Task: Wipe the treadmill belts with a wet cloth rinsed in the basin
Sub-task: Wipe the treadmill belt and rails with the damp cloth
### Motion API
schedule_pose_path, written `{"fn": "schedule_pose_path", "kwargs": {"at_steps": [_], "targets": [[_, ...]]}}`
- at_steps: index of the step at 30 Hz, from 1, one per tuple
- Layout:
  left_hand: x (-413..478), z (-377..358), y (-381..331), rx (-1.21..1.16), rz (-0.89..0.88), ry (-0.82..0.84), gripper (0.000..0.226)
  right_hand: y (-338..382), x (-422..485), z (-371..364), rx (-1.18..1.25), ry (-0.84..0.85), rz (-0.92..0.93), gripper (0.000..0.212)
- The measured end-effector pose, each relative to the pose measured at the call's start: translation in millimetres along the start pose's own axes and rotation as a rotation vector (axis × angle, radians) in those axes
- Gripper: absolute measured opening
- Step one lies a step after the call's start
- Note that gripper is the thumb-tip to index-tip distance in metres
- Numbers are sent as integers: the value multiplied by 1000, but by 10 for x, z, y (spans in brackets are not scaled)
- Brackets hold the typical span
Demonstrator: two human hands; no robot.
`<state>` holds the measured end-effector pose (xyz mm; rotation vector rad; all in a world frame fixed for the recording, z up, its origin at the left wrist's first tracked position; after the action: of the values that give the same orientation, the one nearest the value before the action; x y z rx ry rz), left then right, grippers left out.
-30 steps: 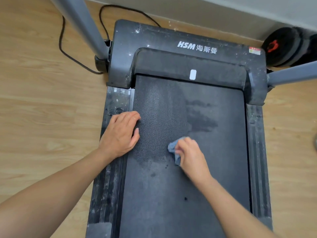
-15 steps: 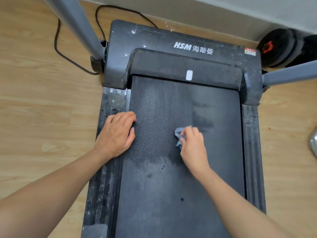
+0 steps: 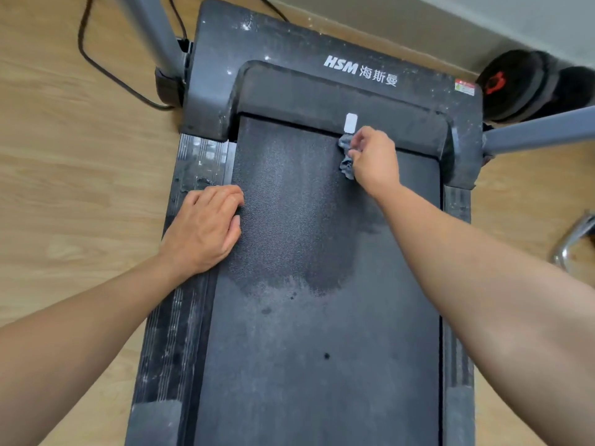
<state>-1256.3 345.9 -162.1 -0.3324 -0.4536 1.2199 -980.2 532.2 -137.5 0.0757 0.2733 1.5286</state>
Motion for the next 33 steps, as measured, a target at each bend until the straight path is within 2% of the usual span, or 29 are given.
{"fn": "schedule_pose_path", "kwargs": {"at_steps": [4,6,8,10,13,17,20,23,29,31,33], "targets": [[-22,11,-5,-4,3,-4,24,-201,-1308,-226,16,87,32,16],[-10,14,-11,-8,7,7,27,-417,-2230,-313,15,104,-31,24],[11,13,-17,3,14,24,30,-563,-2766,-330,27,108,-103,30],[4,4,-8,6,21,36,31,-570,-2654,-310,75,99,-133,30],[5,7,-8,-19,13,35,31,-426,-1741,-195,138,25,-135,19],[0,2,-7,-8,1,19,30,-323,-266,92,162,-87,-203,16],[2,1,-1,5,-3,21,30,-285,85,149,121,-80,-186,11],[-7,-7,-38,10,8,25,30,-374,-495,61,134,-65,-170,13],[46,-87,-159,63,-33,11,32,-797,-2817,-347,186,73,-316,24],[84,-152,-300,70,-65,16,32,-841,-2979,-336,212,122,-373,27],[135,-170,-337,53,-43,1,31,-816,-2565,-245,252,119,-382,25]]}}
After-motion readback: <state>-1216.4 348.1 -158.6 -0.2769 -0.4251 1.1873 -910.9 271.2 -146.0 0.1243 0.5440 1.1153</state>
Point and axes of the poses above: each hand's wrist, its own x-axis towards the middle knuckle, its own z-axis out of the back of the hand, y = z × x, the point moved 10 cm from there along x, towards the middle knuckle, and after that the axes turned 8 degrees about -x, right-handed, at the moved point
